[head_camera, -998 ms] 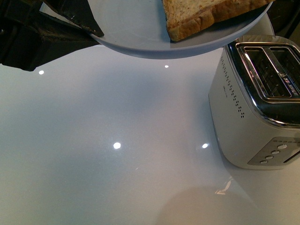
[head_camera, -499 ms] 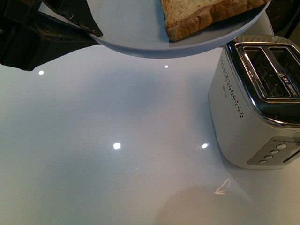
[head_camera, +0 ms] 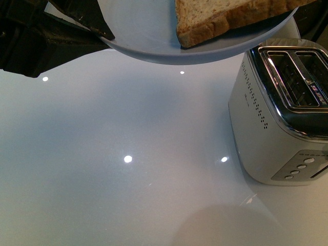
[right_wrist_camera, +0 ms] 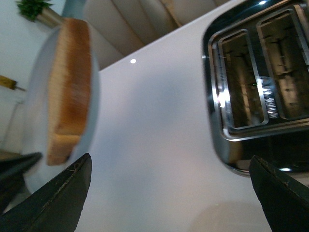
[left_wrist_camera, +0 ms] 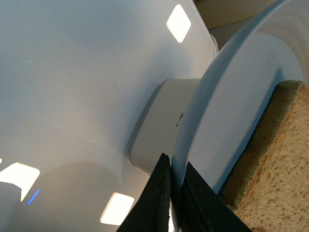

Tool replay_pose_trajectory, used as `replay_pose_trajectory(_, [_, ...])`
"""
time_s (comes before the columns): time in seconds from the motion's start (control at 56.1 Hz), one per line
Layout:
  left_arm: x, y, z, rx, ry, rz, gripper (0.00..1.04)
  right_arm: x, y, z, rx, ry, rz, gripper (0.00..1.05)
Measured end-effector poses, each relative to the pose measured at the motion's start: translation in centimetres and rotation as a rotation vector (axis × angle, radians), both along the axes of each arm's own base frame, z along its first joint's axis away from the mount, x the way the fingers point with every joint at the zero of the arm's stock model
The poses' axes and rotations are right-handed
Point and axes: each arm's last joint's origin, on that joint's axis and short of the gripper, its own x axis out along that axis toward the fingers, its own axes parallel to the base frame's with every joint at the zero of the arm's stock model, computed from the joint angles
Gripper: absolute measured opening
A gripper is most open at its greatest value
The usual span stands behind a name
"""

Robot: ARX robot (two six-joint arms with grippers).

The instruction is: Left arm holds plate, right arm toasts bread

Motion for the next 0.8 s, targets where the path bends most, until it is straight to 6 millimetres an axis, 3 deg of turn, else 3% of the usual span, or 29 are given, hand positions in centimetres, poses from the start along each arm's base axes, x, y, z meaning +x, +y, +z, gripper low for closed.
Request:
replay_pose_trajectory(0.25, [0.0,0.0,0.0,0.001,0.001,0.000,0.03,3.4,3.0,2.0,0.226,0.003,0.091,0.96])
replay_pose_trajectory(0.624, [0.0,0.0,0.0,0.000,0.000,0.000,0.03,4.8,5.0,1.0,0.273,0.058,0.120,0.96])
replay_pose_trajectory(0.802, [0.0,0.0,0.0,0.000,0.000,0.000,0.03,4.9,5.1,0.9,0.276,0.062,0.112,0.73])
